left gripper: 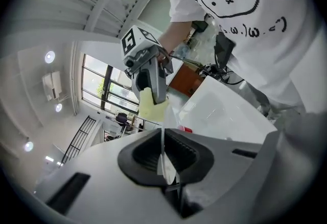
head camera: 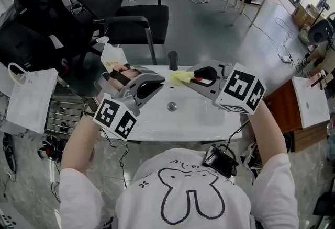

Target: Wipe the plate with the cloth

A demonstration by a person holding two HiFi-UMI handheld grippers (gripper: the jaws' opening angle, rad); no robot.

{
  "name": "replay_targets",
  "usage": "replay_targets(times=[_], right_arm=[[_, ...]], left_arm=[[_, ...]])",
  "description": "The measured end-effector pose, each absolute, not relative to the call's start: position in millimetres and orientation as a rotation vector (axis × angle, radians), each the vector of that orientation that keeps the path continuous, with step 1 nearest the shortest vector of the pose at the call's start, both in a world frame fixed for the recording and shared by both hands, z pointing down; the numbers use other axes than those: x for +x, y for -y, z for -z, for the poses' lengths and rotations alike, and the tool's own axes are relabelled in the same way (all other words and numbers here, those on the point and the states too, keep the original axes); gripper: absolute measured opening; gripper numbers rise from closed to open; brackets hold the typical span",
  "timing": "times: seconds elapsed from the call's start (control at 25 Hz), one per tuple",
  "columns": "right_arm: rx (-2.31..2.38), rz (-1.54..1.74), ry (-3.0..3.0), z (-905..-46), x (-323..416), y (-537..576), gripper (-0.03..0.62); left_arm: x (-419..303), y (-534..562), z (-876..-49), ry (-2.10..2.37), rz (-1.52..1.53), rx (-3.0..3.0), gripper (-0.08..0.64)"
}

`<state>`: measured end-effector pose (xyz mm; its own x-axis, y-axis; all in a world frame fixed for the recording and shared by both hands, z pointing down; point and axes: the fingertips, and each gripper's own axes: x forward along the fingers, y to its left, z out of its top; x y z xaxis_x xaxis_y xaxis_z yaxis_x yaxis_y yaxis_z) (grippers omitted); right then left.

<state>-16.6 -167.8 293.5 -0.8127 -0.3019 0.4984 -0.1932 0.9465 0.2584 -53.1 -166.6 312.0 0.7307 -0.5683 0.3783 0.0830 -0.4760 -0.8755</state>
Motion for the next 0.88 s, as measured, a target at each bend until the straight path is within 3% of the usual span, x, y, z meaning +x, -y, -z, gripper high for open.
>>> replay_targets(times=[0.88], right_arm=[[0.365,0.204,2.254,-361,17,212,0.051]], left_arm=[[-49,162,-312,-0.354,0.829,-1.861,0.018]])
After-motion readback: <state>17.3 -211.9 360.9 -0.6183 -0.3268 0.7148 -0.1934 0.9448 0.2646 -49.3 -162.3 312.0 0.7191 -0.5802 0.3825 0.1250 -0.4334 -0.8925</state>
